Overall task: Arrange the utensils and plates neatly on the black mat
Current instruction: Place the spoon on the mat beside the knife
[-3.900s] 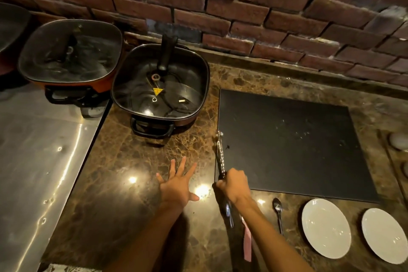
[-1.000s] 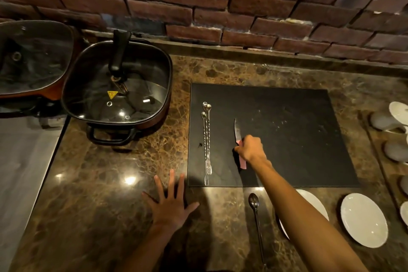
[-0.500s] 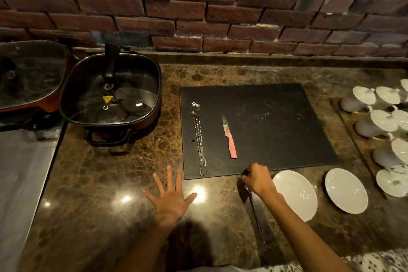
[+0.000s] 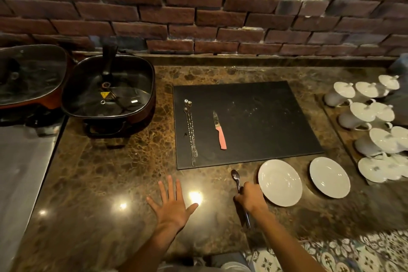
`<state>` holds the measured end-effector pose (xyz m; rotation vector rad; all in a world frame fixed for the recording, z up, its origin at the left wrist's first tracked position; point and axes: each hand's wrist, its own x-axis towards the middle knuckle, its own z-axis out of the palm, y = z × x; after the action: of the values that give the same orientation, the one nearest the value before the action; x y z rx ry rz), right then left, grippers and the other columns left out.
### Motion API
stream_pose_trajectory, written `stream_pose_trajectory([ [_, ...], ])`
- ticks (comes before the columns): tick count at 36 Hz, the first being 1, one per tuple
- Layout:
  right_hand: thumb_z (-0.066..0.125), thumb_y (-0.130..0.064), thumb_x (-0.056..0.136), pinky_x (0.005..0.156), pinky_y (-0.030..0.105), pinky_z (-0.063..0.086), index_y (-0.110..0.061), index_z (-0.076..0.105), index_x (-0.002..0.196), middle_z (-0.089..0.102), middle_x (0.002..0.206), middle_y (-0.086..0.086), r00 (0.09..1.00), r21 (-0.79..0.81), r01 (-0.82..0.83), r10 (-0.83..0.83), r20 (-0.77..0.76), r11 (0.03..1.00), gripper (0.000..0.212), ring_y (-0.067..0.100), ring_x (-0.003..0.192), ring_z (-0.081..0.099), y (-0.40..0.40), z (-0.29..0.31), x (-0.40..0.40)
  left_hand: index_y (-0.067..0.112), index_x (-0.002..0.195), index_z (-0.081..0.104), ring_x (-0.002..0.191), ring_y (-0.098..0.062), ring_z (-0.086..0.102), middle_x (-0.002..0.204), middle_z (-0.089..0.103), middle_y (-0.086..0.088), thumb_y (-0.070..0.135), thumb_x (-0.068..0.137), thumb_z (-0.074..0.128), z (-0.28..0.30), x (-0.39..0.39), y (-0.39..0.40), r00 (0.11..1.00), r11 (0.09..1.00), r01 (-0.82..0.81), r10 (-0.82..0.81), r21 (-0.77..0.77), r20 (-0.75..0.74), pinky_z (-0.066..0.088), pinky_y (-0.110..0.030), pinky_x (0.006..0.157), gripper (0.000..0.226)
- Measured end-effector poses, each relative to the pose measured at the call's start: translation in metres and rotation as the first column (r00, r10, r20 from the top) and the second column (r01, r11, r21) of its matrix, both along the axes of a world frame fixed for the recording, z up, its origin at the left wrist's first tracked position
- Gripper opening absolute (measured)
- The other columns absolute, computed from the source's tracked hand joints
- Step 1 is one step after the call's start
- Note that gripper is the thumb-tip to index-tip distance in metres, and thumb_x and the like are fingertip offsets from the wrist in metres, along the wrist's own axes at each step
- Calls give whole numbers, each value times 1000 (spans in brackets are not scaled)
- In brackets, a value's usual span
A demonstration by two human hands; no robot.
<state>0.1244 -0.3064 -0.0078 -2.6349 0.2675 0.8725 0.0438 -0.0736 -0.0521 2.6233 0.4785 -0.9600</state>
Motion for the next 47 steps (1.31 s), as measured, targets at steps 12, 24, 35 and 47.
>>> stream_pose_trajectory([
  [12, 75, -26, 74, 59, 28, 58, -6, 71, 78, 71, 72, 7, 1000, 114, 2, -1, -2, 994, 20, 17, 61, 68, -16, 1, 21, 18, 140, -38, 144, -39, -35, 148, -48, 7, 85, 84, 27, 1, 14, -49, 992, 992, -123, 124, -36, 12, -11, -79, 108, 109],
  [24, 74, -18, 76, 51, 25, 50, -5, 68, 65, 61, 56, 3, 989, 213, 34, -64, 134, 977, 18, 12, 51, 60, -54, 29, 141, 41, 145, -28, 145, -40, -33, 162, -28, 14, 81, 88, 19, -1, 54, -124, 997, 998, -68, 69, -18, 38, -6, -82, 107, 84],
  [35, 75, -21, 75, 65, 34, 48, -5, 59, 74, 68, 85, 22, 992, 189, -1, -24, 126, 982, 23, 29, 78, 67, -73, 24, 250, 42, 138, 44, 131, -55, 45, 135, 63, -10, 85, 70, 31, -13, 76, -156, 951, 969, -248, 243, 4, 191, 23, -91, 87, 82],
  [47, 76, -21, 74, 67, 33, 52, -2, 60, 76, 69, 94, 21, 998, 209, 2, -16, 66, 978, 25, 32, 83, 69, -43, 3, 288, 28, 117, 75, 115, -59, 57, 119, 71, -16, 78, 87, 9, 6, 88, -159, 965, 973, -191, 161, 133, 206, 35, -89, 66, 88],
])
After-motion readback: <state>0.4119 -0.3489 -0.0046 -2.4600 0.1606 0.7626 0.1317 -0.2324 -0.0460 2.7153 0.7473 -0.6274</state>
